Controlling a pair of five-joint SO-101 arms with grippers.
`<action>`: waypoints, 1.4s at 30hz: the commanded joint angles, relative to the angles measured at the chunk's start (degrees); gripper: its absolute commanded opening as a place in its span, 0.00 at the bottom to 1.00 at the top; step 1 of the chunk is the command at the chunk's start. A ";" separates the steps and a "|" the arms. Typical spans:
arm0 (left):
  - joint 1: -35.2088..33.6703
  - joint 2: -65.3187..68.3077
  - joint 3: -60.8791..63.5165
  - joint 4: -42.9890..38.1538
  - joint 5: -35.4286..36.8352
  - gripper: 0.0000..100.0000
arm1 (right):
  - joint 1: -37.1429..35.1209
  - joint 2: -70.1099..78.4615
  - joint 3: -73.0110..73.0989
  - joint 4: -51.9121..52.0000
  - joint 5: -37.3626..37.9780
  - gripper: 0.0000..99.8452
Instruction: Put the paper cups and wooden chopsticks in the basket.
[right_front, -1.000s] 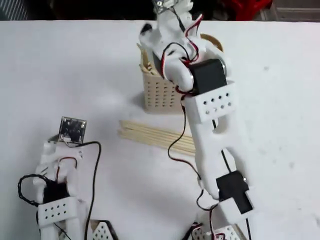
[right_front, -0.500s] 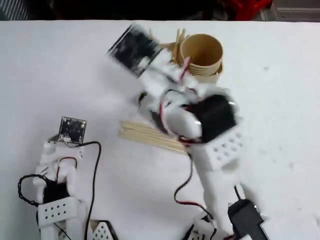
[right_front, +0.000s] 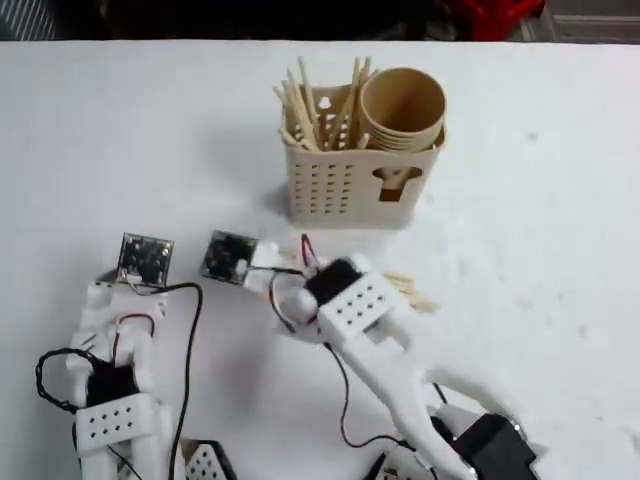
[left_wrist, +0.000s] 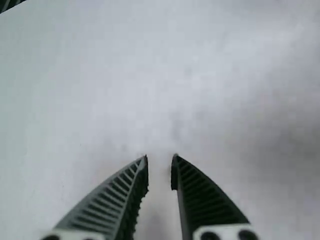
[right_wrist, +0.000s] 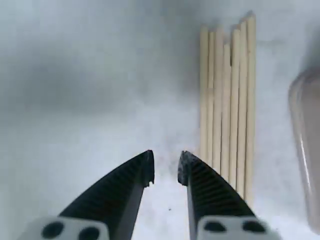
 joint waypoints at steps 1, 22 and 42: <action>0.84 -0.75 -0.26 -1.14 0.35 0.09 | 3.21 1.98 2.29 -8.40 0.88 0.10; 0.84 -0.75 -0.26 -1.14 0.35 0.09 | 6.11 14.99 2.11 -16.04 0.88 0.07; 0.84 -0.75 -0.26 -1.14 0.35 0.09 | 4.88 14.90 2.02 -13.32 0.44 0.01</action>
